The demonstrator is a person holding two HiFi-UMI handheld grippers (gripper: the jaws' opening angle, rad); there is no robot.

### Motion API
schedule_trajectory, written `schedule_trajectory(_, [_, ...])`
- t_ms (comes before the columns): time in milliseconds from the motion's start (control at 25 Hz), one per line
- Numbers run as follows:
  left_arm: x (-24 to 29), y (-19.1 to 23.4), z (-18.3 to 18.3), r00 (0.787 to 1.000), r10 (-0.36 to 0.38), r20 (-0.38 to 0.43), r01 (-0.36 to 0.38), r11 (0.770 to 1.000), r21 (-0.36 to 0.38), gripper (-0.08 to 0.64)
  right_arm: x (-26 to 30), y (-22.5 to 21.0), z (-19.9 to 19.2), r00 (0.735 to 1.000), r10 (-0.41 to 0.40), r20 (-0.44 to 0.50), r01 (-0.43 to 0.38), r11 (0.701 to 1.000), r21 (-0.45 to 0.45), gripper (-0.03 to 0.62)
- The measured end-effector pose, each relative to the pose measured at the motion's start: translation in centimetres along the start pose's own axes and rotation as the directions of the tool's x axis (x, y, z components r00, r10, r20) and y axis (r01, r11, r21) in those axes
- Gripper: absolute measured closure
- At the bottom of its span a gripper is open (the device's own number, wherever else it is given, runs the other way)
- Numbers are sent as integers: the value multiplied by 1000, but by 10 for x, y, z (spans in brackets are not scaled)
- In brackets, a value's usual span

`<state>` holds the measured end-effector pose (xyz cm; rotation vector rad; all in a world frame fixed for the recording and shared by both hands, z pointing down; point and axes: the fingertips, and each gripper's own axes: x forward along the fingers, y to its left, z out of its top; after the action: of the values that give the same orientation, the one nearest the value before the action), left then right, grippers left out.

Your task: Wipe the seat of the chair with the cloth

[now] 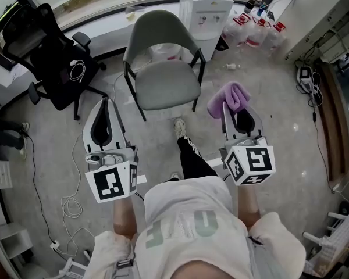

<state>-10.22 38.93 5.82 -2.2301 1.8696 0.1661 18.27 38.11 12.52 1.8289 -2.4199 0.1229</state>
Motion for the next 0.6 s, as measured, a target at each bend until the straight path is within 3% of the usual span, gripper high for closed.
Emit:
schedule_trajectory(200, [69, 4, -29, 1000, 12, -7, -12, 1000, 28, 548, 88, -24, -7, 999, 48, -10, -48, 999, -20, 500])
schedule_trajectory(600, [269, 38, -47, 996, 84, 7, -84, 994, 68, 548, 305, -58, 49, 971, 240, -5, -240, 970, -26, 500])
